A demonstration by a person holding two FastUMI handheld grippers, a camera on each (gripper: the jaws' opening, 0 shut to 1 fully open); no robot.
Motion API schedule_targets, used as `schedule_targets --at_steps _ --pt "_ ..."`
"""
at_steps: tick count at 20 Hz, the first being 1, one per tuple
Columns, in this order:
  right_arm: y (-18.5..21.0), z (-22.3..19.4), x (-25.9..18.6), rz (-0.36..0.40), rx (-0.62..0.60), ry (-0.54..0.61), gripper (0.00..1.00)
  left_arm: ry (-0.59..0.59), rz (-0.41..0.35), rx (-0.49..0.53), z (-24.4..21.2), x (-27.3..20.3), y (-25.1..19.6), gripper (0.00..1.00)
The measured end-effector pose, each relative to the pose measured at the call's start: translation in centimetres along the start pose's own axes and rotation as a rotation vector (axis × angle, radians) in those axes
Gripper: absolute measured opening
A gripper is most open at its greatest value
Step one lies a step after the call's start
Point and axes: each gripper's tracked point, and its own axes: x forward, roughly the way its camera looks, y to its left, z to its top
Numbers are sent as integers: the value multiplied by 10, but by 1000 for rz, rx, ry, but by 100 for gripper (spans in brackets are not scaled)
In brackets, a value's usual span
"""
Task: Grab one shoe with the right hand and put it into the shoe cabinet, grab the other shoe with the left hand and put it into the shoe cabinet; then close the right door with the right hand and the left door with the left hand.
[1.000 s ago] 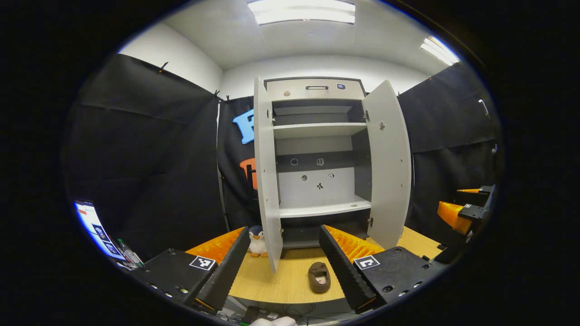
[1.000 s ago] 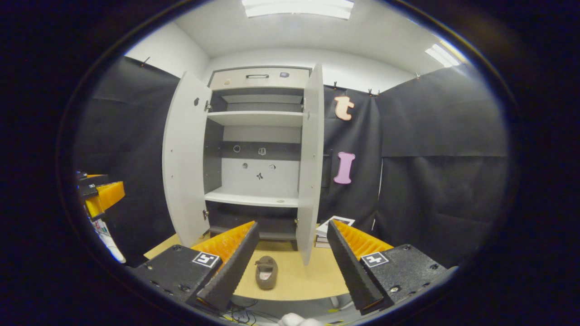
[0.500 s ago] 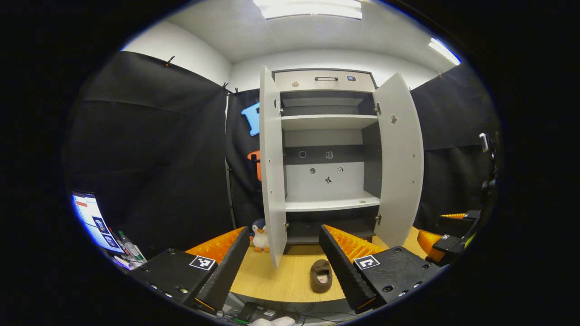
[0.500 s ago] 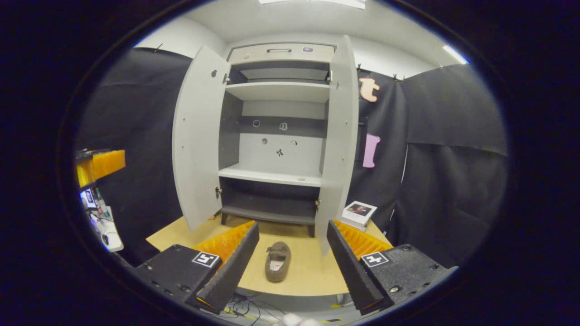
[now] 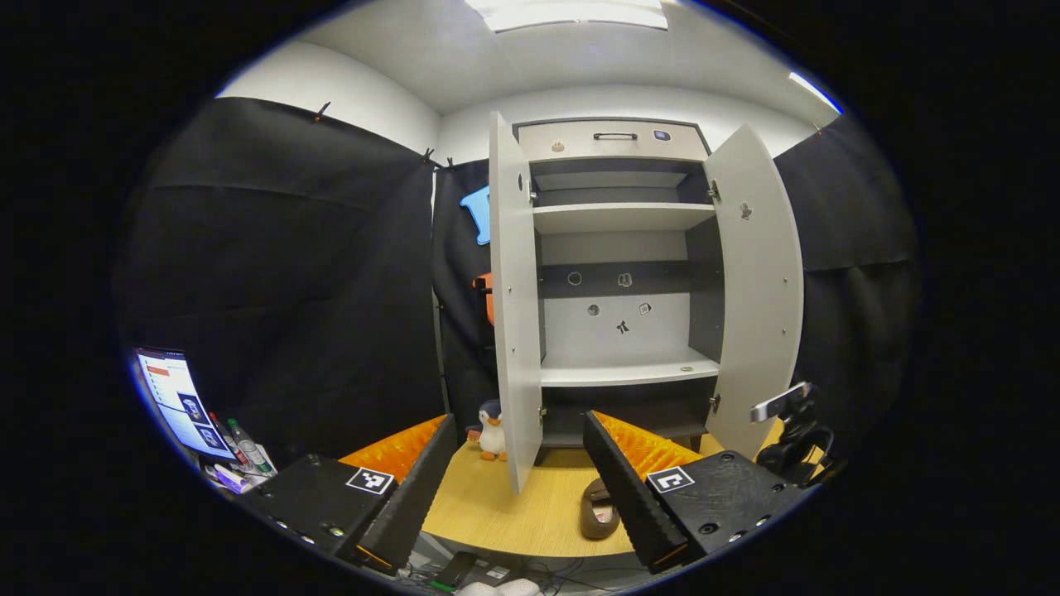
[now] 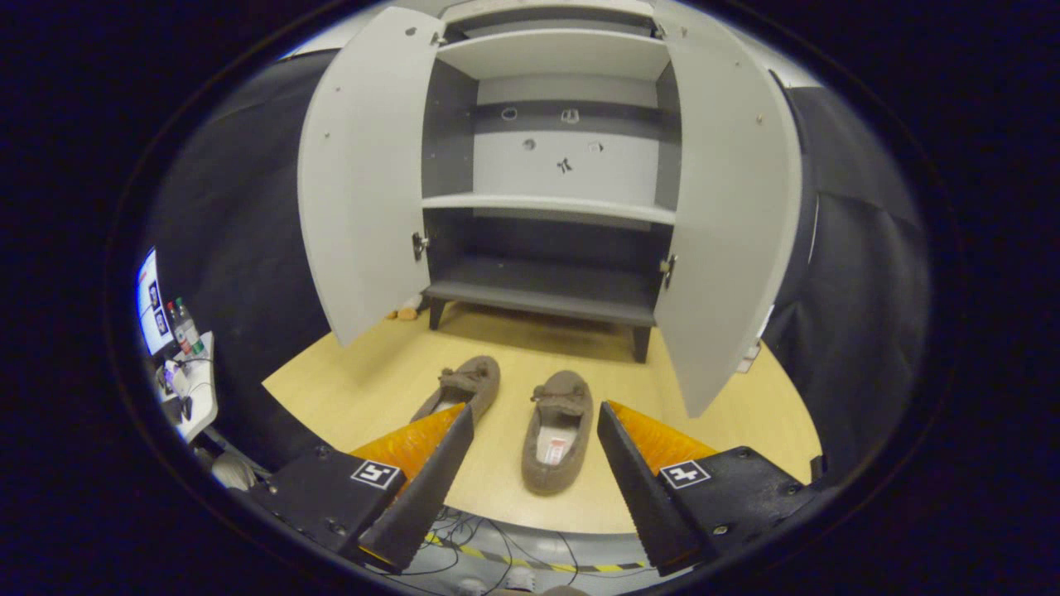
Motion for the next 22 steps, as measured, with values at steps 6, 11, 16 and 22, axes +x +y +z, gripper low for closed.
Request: schedule_targets --at_steps 6,11,16,22 --pt "0 -43 107 -5 68 183 96 36 71 -3 -2 15 4 95" --pt "-11 -52 157 -32 97 229 82 63 126 1 -5 27 8 95" --pt "-16 -52 191 -31 155 245 78 95 180 20 -10 33 6 95" --pt "-28 -52 200 -12 168 262 33 118 200 9 -21 43 -6 95"
